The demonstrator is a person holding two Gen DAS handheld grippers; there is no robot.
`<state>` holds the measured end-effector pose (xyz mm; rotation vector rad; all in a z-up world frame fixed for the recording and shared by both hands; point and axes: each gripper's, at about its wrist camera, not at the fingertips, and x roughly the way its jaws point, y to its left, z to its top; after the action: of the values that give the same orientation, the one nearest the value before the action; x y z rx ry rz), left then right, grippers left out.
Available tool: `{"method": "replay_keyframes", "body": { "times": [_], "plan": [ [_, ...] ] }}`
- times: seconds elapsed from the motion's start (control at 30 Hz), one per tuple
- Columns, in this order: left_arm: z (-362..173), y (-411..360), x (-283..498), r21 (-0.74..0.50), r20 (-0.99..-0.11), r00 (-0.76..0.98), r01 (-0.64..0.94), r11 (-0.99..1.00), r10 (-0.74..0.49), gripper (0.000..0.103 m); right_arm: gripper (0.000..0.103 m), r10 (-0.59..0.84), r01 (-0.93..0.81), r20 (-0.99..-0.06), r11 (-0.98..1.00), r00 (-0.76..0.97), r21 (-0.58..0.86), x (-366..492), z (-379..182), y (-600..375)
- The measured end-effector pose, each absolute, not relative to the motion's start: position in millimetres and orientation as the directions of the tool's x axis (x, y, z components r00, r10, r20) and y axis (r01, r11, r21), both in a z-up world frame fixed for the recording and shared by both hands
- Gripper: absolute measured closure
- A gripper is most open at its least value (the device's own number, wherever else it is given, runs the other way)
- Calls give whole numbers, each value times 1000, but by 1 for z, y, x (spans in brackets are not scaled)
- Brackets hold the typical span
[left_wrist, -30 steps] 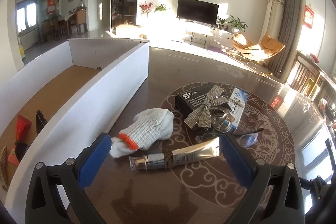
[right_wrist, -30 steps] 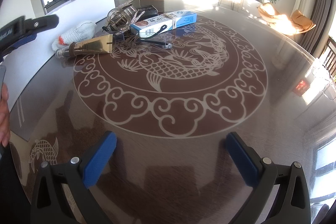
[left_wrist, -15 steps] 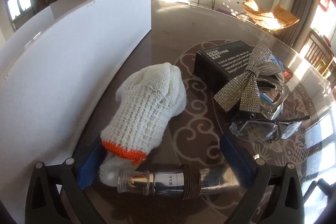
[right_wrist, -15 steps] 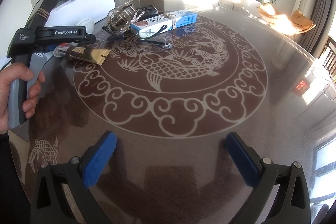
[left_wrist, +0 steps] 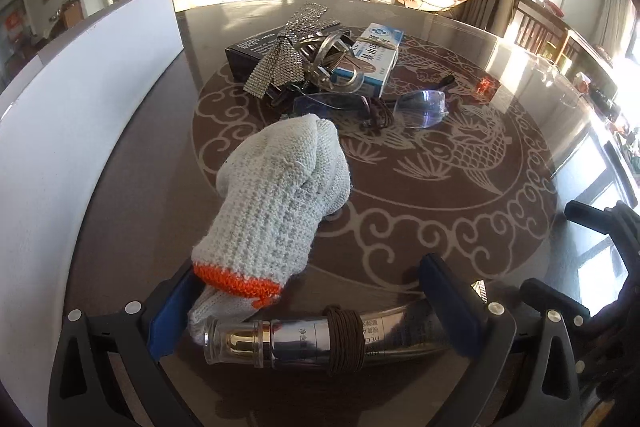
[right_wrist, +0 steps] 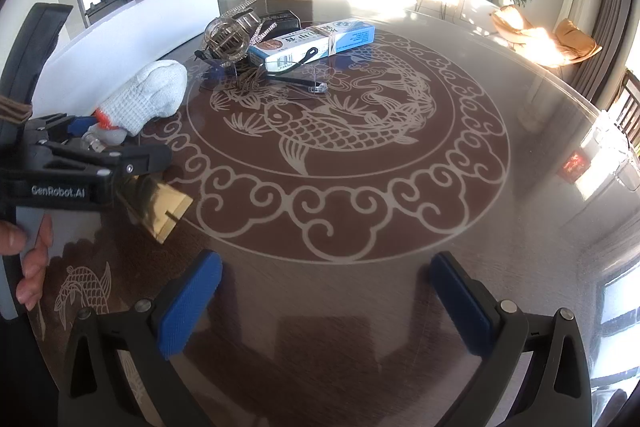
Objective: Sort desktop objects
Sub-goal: 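Move the left tool down to the white knit glove, then move the right tool to the gold tube and close on it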
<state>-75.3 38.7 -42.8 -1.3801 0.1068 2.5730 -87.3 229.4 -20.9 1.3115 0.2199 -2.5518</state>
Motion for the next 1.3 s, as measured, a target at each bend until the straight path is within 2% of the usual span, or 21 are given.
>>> {"method": "replay_keyframes", "body": {
  "times": [0.1,0.3,0.43,0.63,0.9,1.3],
  "plan": [
    [-34,29,-62,-87,-791,-582,-201,-976,190,0,0,-163,300,-814,-954,-557,-14,-87,-21,229],
    [-10,-12,-55,-135,-698,-706,-29,-990,116,0,0,-163,300,-814,-954,-557,-14,-87,-21,229],
    [-15,-29,-57,-187,-708,-698,32,-982,112,0,0,-163,300,-814,-954,-557,-14,-87,-21,229],
    [-22,-29,-53,-190,-725,-678,28,-981,121,0,0,-163,300,-814,-954,-557,-14,-87,-21,229],
    [-25,-66,-48,-347,-708,-682,114,-931,180,0,0,-163,300,-814,-954,-557,-14,-87,-21,229],
    [-21,-39,-47,-275,-706,-684,26,-961,183,0,0,-165,300,-814,-954,-557,-12,-89,-21,229]
  ]
}}
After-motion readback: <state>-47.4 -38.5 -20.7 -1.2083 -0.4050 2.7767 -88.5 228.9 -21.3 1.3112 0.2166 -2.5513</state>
